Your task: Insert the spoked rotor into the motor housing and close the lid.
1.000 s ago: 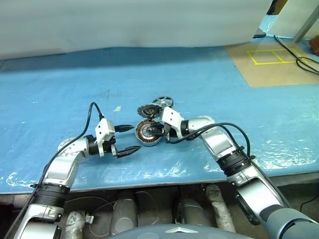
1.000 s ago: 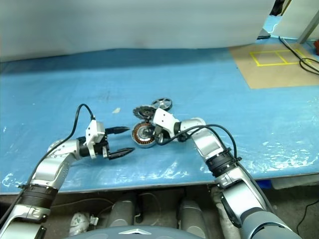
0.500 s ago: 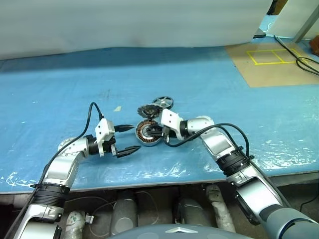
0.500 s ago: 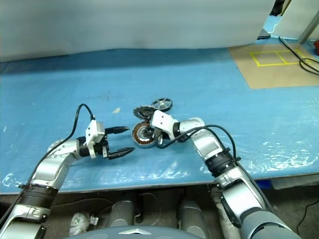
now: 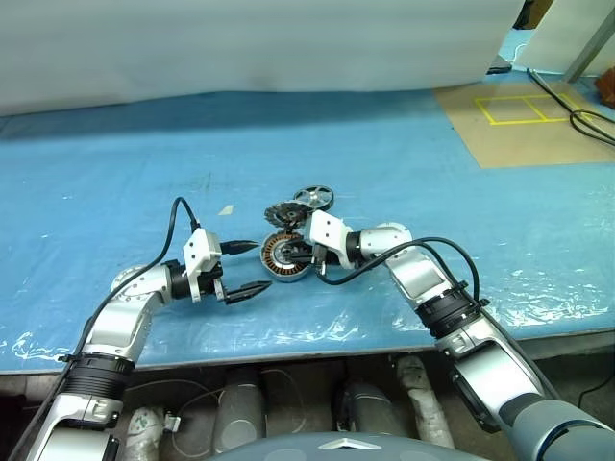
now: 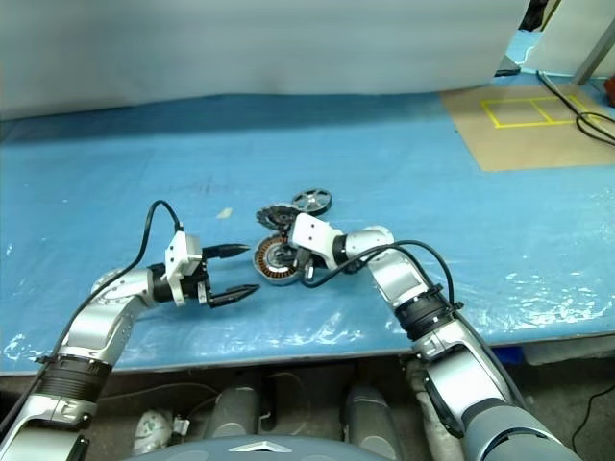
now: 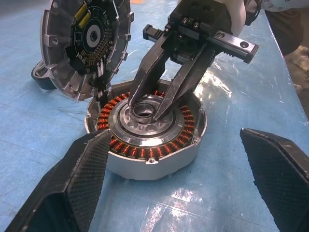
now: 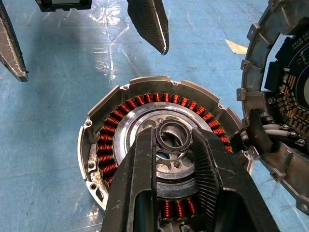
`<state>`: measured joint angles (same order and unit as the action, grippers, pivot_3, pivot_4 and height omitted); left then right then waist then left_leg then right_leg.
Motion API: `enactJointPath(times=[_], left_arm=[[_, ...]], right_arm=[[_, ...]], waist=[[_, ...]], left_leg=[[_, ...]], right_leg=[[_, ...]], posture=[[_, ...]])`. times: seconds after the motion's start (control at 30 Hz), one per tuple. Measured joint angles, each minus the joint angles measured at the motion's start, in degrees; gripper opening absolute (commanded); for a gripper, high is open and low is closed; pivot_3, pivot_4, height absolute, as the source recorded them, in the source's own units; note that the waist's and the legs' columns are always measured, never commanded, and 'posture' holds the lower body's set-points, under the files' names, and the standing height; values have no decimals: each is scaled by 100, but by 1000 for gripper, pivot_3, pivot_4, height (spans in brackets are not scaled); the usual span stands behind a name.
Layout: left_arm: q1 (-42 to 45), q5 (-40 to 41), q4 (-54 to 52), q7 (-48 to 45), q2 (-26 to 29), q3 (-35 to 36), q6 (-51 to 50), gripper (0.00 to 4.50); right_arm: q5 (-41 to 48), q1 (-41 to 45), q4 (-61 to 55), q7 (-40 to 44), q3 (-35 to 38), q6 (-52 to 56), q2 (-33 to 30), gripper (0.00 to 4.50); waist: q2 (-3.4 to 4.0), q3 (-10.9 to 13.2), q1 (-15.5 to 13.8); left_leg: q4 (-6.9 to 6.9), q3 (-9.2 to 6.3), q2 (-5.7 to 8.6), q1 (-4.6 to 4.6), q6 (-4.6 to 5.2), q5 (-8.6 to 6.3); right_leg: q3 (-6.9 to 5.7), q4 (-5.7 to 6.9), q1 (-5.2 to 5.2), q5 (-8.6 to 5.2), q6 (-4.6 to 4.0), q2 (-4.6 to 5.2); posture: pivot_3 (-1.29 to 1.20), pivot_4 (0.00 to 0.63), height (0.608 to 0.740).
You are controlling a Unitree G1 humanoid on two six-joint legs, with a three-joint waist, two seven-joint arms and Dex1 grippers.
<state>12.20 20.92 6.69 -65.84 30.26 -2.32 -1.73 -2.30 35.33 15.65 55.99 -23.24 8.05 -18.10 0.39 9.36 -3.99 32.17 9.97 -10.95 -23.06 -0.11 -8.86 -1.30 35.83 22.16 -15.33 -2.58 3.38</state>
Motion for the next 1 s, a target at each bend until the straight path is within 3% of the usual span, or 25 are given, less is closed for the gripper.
enactJointPath(times=[1.0], left_arm=[[69,-47,65,-9,0,-2,0,4500]], right_arm=[[1,0,-50,64,4,111,-28,654]], waist=[[0,0,0]], left_leg=[[-1,0,0,-1,0,0]], right_leg=[[0,-3,0,0,0,0]], posture=[[0,150,740]])
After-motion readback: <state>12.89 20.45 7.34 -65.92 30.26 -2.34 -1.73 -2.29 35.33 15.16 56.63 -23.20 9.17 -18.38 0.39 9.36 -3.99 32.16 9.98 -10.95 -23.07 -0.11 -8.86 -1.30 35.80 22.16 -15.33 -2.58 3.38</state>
